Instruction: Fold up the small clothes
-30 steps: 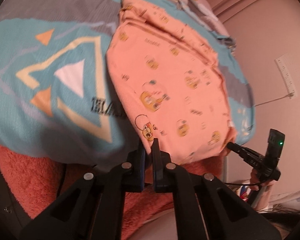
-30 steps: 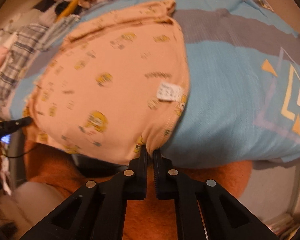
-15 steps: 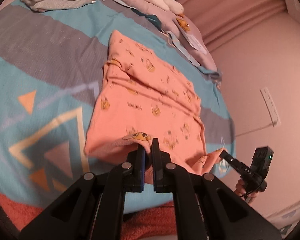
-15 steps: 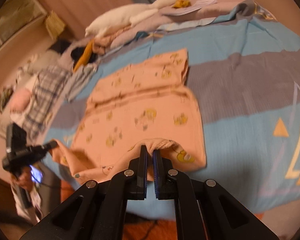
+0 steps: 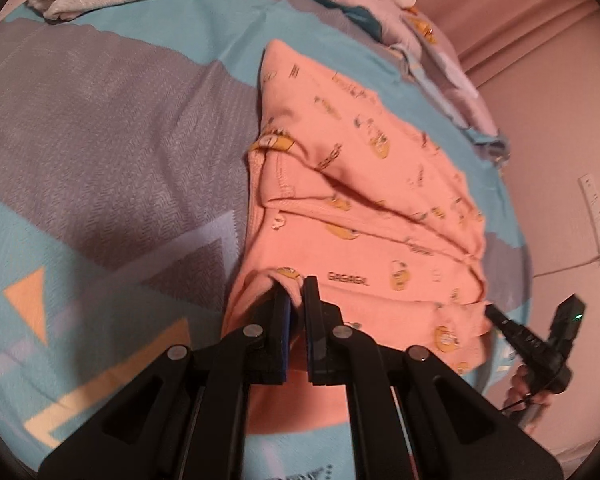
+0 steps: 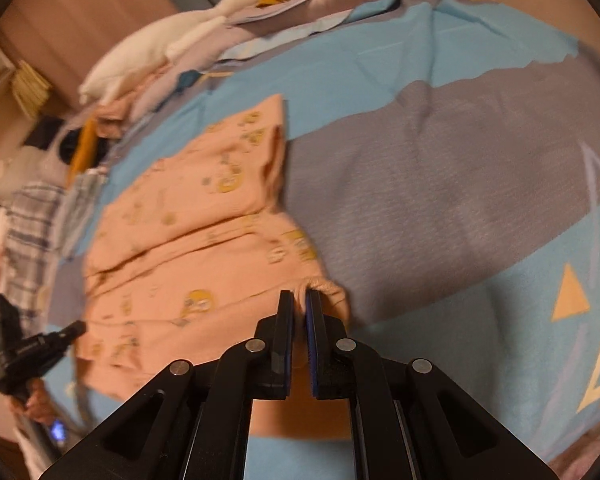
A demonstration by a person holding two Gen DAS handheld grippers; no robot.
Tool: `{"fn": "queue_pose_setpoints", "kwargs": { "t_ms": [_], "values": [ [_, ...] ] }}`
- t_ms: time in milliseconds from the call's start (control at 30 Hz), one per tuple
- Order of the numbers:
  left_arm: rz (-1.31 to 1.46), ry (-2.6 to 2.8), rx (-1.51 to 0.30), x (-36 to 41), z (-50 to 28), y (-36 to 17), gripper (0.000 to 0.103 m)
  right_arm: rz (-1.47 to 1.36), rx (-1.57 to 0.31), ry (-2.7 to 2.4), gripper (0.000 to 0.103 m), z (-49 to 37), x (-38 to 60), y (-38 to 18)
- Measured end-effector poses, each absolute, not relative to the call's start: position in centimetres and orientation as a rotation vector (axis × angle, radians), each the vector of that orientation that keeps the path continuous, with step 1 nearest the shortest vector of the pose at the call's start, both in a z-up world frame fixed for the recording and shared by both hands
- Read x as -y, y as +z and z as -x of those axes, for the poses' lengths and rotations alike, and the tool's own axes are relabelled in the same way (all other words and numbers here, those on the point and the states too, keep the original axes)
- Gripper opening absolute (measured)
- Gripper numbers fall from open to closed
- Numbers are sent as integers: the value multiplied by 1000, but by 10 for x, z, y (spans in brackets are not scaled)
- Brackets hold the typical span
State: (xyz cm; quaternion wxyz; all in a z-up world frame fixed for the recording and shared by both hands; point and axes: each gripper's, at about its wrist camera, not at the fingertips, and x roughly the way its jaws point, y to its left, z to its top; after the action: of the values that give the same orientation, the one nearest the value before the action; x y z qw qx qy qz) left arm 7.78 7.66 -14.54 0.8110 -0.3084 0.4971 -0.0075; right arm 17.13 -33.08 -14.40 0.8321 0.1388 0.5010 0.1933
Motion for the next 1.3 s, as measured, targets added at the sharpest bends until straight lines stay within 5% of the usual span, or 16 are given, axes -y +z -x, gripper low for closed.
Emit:
{"fn": "queue_pose_setpoints", "kwargs": {
  "t_ms": [100, 200, 400, 567, 700, 800, 900, 1300],
  "values": [
    [655, -22, -1065, -79, -78, -145, 8, -266, -1060, 405, 6, -172, 332, -140],
    [654, -47, -1038, -81, -71, -132, 23, -203, -1029, 383, 7, -166, 332, -127],
    [580, -66, -973, -66, -47, -102, 36, -143, -975, 428, 30, -144, 335, -104],
    [591, -48, -950, -65, -31, -93, 41, -119, -1012, 489, 33, -128, 320, -110],
    [615, -69, -942, -63, -23, -90, 39, -82, -1053, 514, 33, -122, 308, -122],
    [597, -119, -967, -50, -24, -97, 17, -63, -1086, 527, 33, -120, 300, -131],
    [571, -142, -1012, -35, -32, -111, 8, -50, -1105, 542, 33, -121, 292, -140],
    [519, -143, -1091, -7, -58, -153, 7, 63, -1038, 516, 32, -131, 269, -146]
  ]
}}
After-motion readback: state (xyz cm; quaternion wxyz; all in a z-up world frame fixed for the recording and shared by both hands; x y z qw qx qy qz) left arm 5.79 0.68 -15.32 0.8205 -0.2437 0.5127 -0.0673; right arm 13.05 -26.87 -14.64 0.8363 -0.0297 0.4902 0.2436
